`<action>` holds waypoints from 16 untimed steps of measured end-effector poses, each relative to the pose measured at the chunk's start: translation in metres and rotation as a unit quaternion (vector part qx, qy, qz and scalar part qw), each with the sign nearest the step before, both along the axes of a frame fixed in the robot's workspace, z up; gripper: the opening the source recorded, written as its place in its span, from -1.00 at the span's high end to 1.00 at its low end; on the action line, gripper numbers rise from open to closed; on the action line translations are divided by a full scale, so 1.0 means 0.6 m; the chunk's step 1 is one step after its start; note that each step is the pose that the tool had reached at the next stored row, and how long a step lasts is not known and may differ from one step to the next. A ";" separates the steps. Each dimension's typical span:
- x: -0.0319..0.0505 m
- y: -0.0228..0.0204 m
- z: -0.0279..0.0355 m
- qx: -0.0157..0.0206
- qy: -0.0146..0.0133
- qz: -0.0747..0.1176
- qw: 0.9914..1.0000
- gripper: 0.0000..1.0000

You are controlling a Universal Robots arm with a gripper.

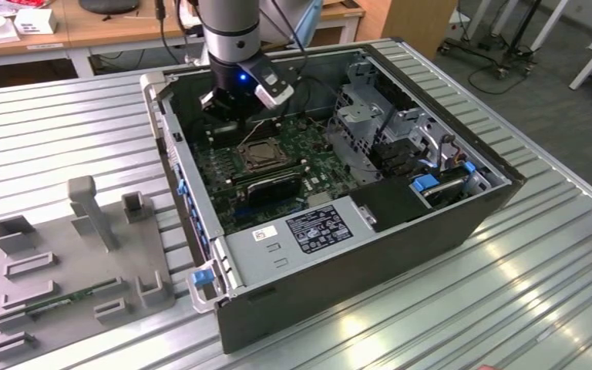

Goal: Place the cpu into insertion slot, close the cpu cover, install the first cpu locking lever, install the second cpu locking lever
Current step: 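Install the first cpu locking lever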

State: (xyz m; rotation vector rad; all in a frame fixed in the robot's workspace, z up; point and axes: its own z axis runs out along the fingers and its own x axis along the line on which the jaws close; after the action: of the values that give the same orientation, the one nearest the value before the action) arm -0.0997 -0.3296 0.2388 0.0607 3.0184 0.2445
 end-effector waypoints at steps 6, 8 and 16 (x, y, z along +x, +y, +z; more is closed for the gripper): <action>0.011 0.0029 -0.002 0.001 0.000 0.000 1.000 0.79; 0.015 0.0046 -0.002 0.002 0.000 0.000 1.000 0.79; 0.025 0.0140 -0.009 0.006 0.000 0.000 1.000 0.79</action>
State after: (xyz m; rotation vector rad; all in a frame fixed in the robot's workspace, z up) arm -0.0847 -0.3212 0.2336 0.0618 3.0171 0.2613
